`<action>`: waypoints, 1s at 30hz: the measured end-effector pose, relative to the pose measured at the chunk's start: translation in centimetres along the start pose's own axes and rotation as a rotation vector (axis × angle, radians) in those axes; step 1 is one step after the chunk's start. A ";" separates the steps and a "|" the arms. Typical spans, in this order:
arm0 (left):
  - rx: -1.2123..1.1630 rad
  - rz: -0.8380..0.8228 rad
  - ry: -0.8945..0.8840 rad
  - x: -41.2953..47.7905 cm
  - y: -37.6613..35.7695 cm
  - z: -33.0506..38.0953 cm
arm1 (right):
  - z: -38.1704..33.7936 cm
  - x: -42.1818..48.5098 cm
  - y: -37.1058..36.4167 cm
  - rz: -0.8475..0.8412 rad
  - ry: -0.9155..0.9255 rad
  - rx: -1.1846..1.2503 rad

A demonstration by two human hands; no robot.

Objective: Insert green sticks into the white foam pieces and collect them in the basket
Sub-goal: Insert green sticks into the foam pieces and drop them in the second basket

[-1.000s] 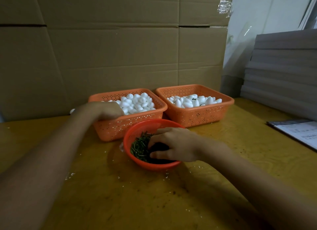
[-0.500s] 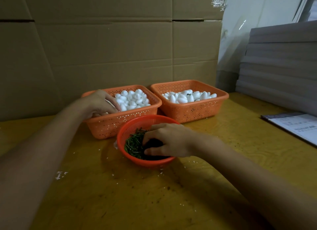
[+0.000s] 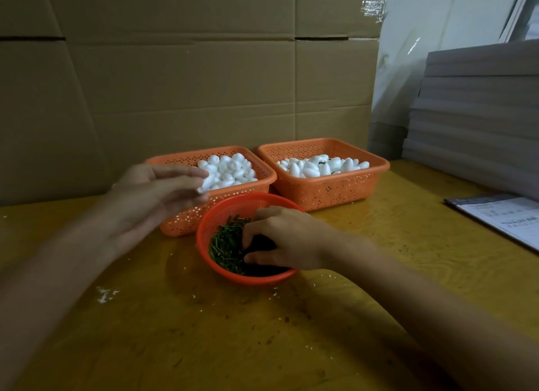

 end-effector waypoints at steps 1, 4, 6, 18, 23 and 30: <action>-0.051 0.025 -0.012 -0.9 -0.3 -0.7 | -0.1 0.0 0.2 0.021 0.007 0.000; -0.164 0.059 -0.051 -3.3 -1.1 -2.7 | -0.2 -0.3 0.9 0.086 0.019 0.005; -0.189 0.054 -0.106 -4.7 -1.5 -3.6 | -0.2 -0.6 1.4 0.128 0.015 0.025; -0.193 0.030 -0.199 -6.4 -2.1 -5.6 | 0.6 -1.0 1.5 0.270 -0.002 0.352; -0.212 -0.012 -0.228 -6.3 -2.3 -5.2 | 1.5 -0.8 1.2 0.276 -0.022 0.493; -0.166 -0.031 -0.245 -6.5 -2.4 -4.9 | 2.5 -0.7 1.2 0.262 -0.033 0.739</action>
Point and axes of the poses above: each hand's wrist, its own x-axis towards the middle knuckle, its own y-axis out of the back of the hand, z = x × y, the point moved 9 cm from there along x, towards the middle knuckle, and after that the axes turned 9 degrees about -z, right-handed, at the moved point
